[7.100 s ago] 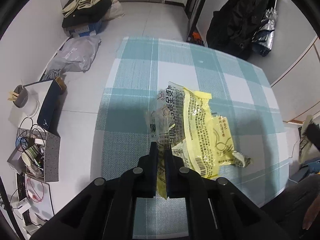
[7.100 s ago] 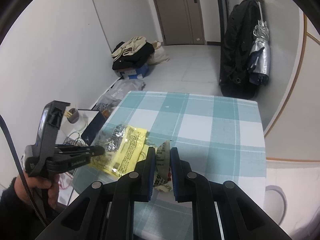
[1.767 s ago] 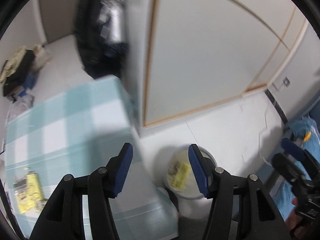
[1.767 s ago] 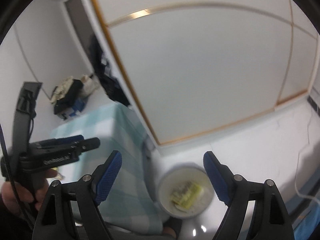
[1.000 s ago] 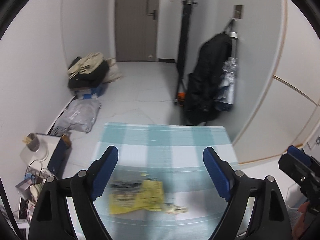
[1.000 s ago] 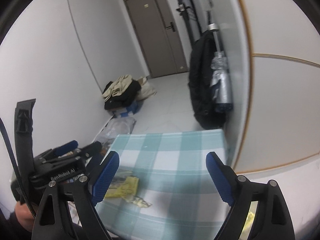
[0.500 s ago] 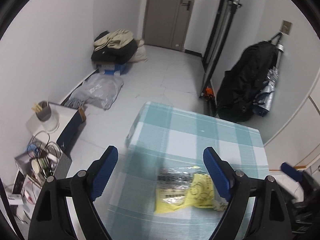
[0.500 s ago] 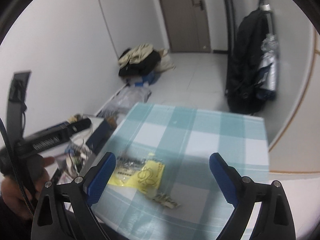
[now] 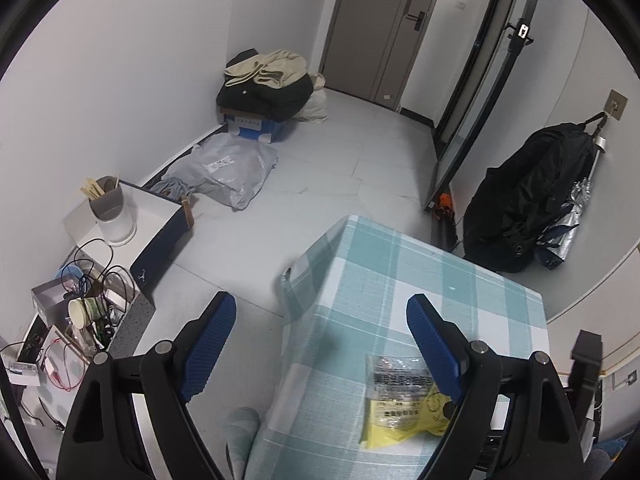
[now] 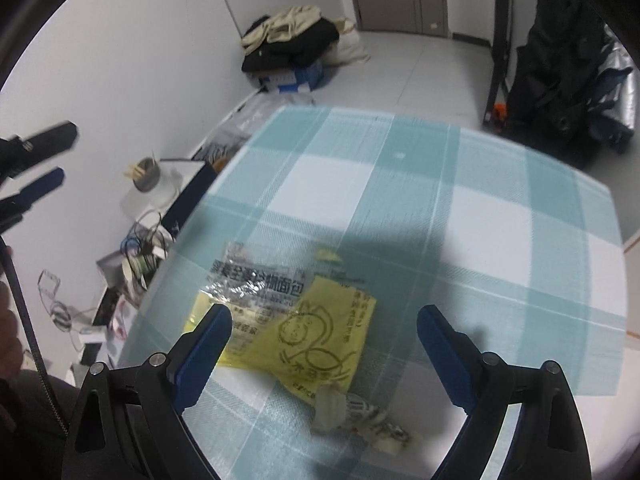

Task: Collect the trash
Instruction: 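Close the right tool on the clear bag with yellow print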

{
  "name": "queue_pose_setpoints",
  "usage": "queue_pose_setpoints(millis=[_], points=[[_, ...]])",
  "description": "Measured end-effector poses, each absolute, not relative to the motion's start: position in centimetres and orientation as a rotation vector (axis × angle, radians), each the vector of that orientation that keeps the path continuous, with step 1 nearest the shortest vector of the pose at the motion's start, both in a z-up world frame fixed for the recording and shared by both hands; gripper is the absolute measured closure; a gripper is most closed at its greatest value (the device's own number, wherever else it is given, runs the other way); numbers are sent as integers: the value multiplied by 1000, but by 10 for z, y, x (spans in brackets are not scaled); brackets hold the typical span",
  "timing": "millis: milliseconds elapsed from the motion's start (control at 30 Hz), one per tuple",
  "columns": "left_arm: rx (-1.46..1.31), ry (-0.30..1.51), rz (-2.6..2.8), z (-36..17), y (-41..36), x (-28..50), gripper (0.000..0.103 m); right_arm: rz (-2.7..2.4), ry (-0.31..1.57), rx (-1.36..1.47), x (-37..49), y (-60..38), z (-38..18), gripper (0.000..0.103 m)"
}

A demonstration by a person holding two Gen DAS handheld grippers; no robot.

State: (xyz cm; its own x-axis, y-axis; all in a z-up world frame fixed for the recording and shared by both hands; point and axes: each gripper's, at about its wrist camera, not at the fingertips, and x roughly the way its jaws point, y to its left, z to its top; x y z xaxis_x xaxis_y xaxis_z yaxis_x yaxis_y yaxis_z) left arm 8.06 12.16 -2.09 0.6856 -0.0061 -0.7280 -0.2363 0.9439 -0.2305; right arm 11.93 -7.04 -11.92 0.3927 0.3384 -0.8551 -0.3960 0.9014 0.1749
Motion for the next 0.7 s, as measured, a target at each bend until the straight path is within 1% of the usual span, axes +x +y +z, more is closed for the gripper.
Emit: queue_pose_setpoints(millis=[67, 100, 133, 167, 200, 267, 333, 367, 433, 467, 533, 567, 633, 700], points=[[-329, 821, 131, -23, 124, 82, 18, 458, 1097, -53, 122, -70, -125, 11], [-333, 825, 131, -24, 125, 82, 18, 457, 1103, -53, 123, -70, -126, 16], [-333, 828, 134, -25, 126, 82, 18, 453, 1106, -56, 123, -70, -128, 18], [-332, 831, 138, -26, 128, 82, 18, 448, 1110, -64, 123, -70, -129, 18], [-332, 833, 141, -26, 129, 82, 18, 446, 1114, -69, 124, -70, -130, 21], [-337, 837, 143, -27, 131, 82, 18, 444, 1135, -81, 124, -69, -136, 31], [-338, 841, 143, -27, 131, 83, 18, 443, 1116, -107, 123, -66, -136, 45], [-336, 842, 144, -27, 131, 83, 18, 446, 1118, -125, 122, -64, -136, 49], [-335, 844, 143, -27, 130, 83, 18, 435, 1096, -181, 119, -59, -137, 63], [-335, 843, 144, -27, 130, 83, 18, 427, 1081, -220, 117, -57, -138, 66], [-330, 846, 148, -28, 129, 84, 18, 419, 1058, -260, 115, -55, -138, 79], [-329, 849, 148, -28, 129, 84, 18, 418, 1058, -250, 116, -57, -138, 82], [-327, 854, 148, -29, 130, 84, 18, 421, 1066, -217, 119, -62, -138, 100], [-323, 857, 149, -30, 129, 85, 18, 426, 1074, -169, 121, -68, -137, 101]])
